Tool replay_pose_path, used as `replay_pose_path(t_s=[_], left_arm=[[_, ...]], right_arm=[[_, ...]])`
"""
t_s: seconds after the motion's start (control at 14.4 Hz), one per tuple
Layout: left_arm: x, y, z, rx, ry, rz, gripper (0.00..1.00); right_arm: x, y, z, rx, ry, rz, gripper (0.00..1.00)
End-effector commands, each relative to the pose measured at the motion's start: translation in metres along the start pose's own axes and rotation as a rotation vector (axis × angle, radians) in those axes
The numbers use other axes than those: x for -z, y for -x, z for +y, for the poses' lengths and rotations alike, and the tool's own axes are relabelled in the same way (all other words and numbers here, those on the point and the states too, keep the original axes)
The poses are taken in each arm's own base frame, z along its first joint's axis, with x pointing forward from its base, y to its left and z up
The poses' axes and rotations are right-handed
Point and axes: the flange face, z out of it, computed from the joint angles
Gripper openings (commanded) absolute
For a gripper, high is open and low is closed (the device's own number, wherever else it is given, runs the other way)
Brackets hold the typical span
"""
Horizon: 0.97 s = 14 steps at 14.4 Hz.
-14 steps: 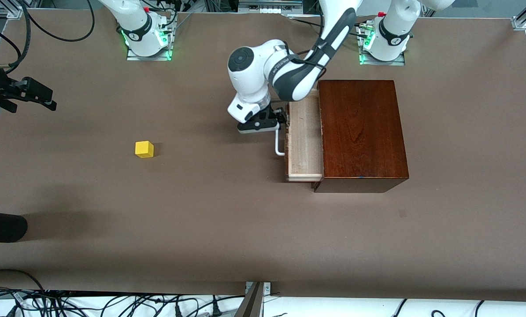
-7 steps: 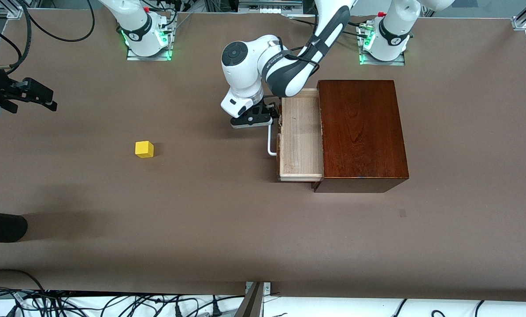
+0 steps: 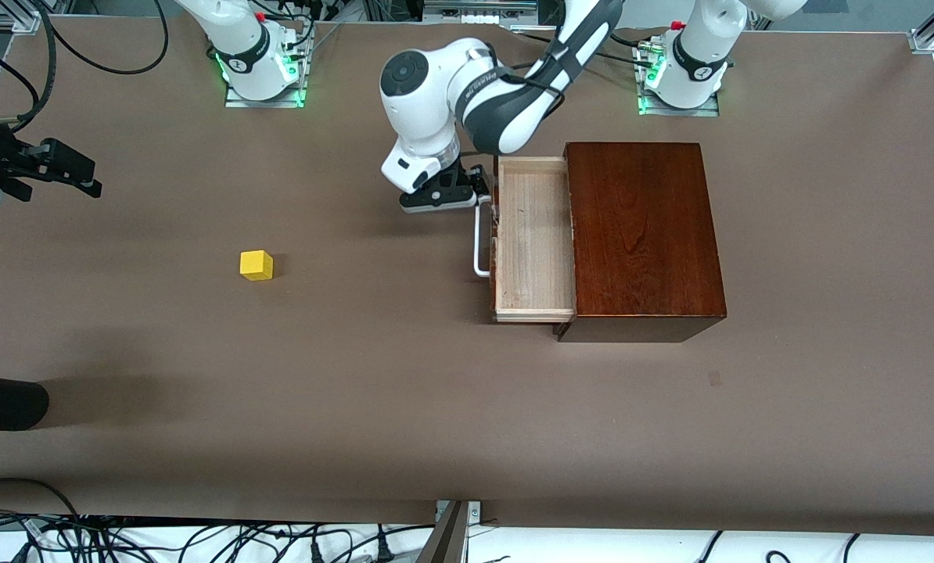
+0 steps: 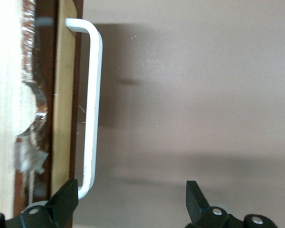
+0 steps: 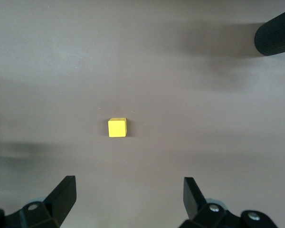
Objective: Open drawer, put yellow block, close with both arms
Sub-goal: 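Release the handle and lift the left gripper while the right gripper reaches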
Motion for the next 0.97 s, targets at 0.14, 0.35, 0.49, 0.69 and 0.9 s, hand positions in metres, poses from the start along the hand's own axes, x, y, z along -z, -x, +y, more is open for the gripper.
replay_pose_path(t_s=[0.14,0.35,0.49,0.69,0.9], left_arm=[[0.039,-0.012,-0.03,-0.015,-0.033,-0.04,1.0],[0.078,-0.039,-0.064,0.033,-0.009,-0.032,1.0],[0.105,-0.056,-0.092,0.083,0.027,-0.058,1.0],[0.143,-0.088,-0.155,0.143,0.068,-0.107,1.0],[0.178,-0.116,-0.23,0.077,0.067,-0.118,1.0]], right_arm=[[-0.009,-0.006,-0.001,0.001,-0.007,-0.005,1.0],[-0.024,-0.01,-0.001,-0.001,-0.008,-0.028,1.0],[-0.038,-0.009,-0.002,-0.002,-0.014,-0.043,1.0],[-0.068,-0.006,-0.008,0.0,-0.027,-0.076,1.0],[-0.104,0.003,-0.014,0.006,-0.028,-0.084,1.0]])
